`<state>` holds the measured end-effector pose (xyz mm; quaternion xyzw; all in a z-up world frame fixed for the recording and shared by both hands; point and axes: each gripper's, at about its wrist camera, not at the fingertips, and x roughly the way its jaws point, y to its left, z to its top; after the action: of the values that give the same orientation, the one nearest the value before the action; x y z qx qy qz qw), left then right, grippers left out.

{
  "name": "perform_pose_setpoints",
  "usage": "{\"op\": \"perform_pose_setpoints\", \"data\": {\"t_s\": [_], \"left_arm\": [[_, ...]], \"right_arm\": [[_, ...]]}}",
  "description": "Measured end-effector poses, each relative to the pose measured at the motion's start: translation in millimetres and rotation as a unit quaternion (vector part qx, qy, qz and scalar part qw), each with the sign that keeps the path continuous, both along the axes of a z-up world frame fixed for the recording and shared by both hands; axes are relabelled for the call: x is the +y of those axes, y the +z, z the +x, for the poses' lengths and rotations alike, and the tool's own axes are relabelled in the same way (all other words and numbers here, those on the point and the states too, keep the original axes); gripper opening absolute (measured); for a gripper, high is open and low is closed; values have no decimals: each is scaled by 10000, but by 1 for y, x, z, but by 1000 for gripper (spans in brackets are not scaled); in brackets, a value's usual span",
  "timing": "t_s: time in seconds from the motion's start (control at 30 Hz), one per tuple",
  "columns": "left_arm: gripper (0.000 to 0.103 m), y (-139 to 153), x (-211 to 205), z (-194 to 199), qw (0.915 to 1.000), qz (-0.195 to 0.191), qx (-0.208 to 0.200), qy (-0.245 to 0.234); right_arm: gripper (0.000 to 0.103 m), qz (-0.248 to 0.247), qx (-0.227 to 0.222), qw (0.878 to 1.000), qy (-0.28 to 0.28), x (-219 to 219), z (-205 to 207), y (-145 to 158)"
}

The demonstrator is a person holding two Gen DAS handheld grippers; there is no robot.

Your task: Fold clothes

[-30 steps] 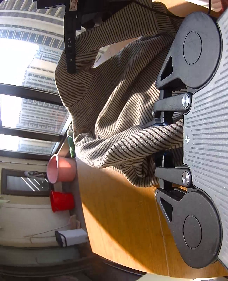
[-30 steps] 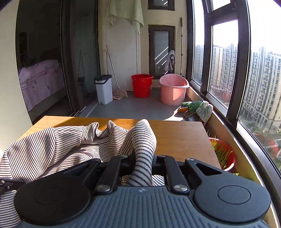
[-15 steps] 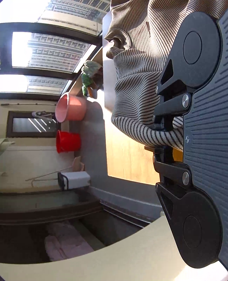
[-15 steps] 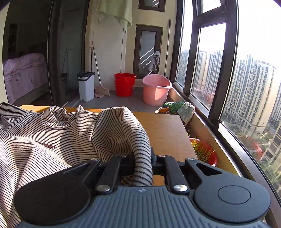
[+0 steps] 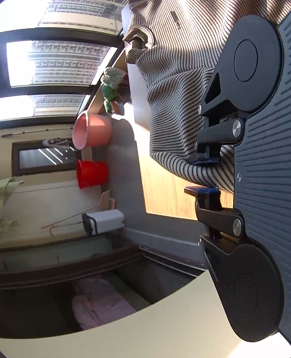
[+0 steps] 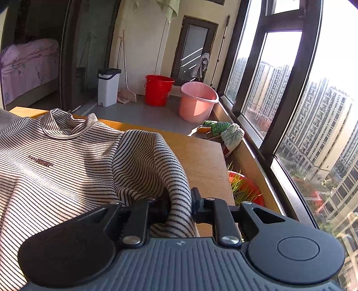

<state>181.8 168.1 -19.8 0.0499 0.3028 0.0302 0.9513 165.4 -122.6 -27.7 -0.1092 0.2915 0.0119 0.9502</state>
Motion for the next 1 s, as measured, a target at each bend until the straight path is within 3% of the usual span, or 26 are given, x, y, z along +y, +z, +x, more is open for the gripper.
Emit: {"op": "perform_pose_setpoints", "data": {"t_s": [0.07, 0.13, 0.2, 0.27, 0.37, 0.47, 0.53, 0.6, 0.7, 0.87, 1.0], "left_arm": [[39, 10, 11, -5, 9996, -251, -28, 160], [38, 26, 18, -21, 9970, -753, -122, 94], [39, 42, 11, -38, 9933, -1098, -279, -226], [43, 52, -7, -50, 9867, -1406, -347, -741], [58, 45, -47, -56, 9620, -2149, 27, -1687], [59, 10, -84, -58, 9414, -2504, 600, -2177], [62, -17, -98, -62, 9323, -2669, 859, -2283], [68, -35, -103, -67, 9307, -2717, 905, -2277], [75, -36, -102, -75, 9390, -2369, 772, -2369], [81, -20, -80, -99, 9614, -1387, 717, -2265], [85, -6, -62, -127, 9560, -1107, 979, -2533]], "right_arm": [[32, 5, -219, 9998, 5, -2, -17, 17], [31, -6, -489, 9988, -28, -3, -36, 34], [31, 278, -685, 9972, 66, -1, -51, 49], [31, 843, -607, 9938, 405, 6, -56, 59], [31, 1710, 9, 9807, 951, 25, -49, 48], [31, 1584, 423, 9809, 1045, 53, -50, 15], [31, 1673, 679, 9786, 987, 59, -53, -4], [33, 1872, 875, 9744, 882, 58, -56, -17], [37, 1957, 907, 9727, 860, 51, -64, -13], [38, 968, 527, 9915, 696, 33, -98, 12], [38, 708, 535, 9914, 964, 17, -144, 34]]}}
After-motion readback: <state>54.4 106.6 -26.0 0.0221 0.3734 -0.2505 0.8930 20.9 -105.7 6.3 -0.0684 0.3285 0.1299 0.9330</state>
